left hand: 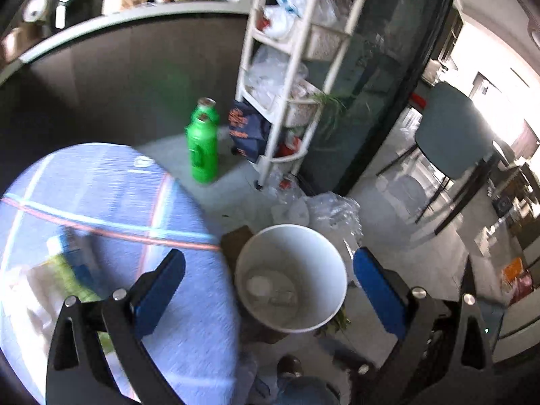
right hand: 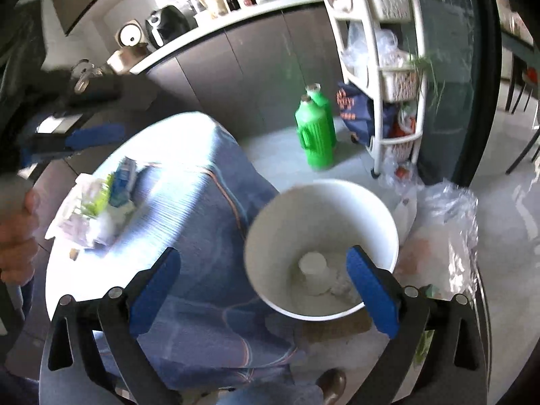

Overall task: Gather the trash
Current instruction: 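Carry cup and newspaper to the white bucket and open both grippers, then return to the table and grasp the foil tray with the left gripper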

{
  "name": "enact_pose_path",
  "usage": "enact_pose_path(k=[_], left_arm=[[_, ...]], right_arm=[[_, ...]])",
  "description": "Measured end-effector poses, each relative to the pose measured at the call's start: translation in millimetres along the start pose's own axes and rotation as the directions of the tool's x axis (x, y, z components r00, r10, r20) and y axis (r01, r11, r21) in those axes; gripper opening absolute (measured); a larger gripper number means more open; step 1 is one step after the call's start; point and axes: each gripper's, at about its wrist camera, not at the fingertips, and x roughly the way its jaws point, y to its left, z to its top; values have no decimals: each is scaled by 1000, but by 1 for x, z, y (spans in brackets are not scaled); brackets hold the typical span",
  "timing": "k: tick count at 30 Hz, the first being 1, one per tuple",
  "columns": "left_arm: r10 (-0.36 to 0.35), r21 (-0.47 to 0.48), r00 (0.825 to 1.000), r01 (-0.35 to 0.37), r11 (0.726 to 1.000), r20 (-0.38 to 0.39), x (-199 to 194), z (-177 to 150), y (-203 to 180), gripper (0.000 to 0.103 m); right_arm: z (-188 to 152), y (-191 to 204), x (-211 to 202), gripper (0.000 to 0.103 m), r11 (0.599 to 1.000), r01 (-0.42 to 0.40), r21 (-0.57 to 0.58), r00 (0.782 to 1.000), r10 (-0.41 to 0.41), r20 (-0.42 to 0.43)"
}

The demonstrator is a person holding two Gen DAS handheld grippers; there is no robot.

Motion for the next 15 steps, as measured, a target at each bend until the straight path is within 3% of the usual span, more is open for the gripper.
enact_pose_path(k=[9, 15], left_arm=[[146, -109, 981, -132, 985, 129, -115, -50, 42, 99], [223, -197, 967, -196, 961, 127, -158, -87, 76, 99]], right_arm=[[9, 75, -54, 94, 995, 22, -99, 997, -14, 82], [10, 126, -67, 94, 980, 44, -194, 995, -26, 96]])
